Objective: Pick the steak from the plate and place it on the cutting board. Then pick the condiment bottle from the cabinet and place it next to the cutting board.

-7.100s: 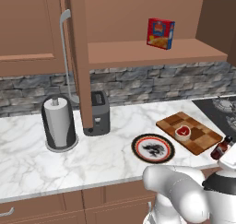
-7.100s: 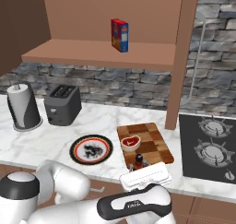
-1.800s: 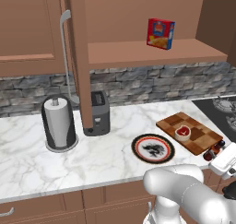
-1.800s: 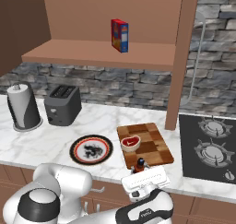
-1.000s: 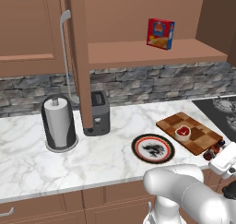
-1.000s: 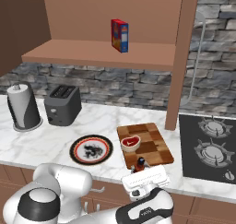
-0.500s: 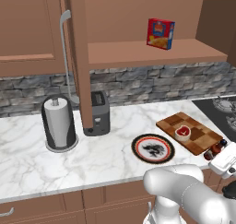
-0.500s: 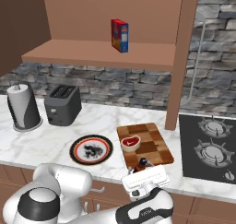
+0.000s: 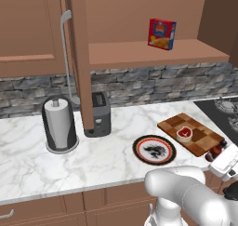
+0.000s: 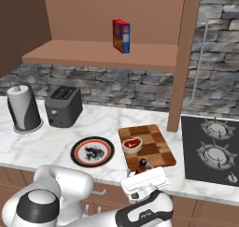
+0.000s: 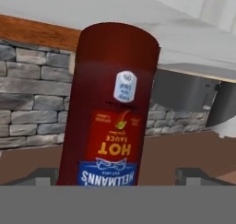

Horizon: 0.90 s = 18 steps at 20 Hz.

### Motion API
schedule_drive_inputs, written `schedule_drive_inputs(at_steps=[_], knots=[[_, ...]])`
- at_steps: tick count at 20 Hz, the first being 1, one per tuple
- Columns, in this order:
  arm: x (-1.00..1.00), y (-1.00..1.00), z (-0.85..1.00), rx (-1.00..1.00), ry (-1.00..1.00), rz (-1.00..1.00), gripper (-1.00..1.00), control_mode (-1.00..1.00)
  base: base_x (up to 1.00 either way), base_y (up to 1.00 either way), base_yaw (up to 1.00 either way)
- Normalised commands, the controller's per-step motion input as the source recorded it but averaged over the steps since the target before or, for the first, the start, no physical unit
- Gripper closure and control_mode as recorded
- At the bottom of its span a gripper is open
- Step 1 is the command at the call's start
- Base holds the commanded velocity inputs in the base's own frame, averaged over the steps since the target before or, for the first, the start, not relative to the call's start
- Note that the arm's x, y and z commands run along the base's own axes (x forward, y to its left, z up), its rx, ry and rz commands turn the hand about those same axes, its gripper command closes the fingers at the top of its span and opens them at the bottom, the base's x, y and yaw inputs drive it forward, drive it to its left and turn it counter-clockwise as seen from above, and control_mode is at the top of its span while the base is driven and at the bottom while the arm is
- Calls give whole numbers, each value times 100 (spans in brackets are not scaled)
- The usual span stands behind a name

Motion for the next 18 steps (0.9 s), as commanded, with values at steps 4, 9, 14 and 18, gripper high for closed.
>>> schedule_drive_inputs(at_steps=[4,9,14,18], knots=[[0,21,0,0,0,0,-100,-100,0,0,0],[0,17,0,0,0,0,-100,-100,0,0,0],[0,5,0,0,0,0,-100,-100,0,0,0],[0,-4,0,0,0,0,-100,-100,0,0,0]])
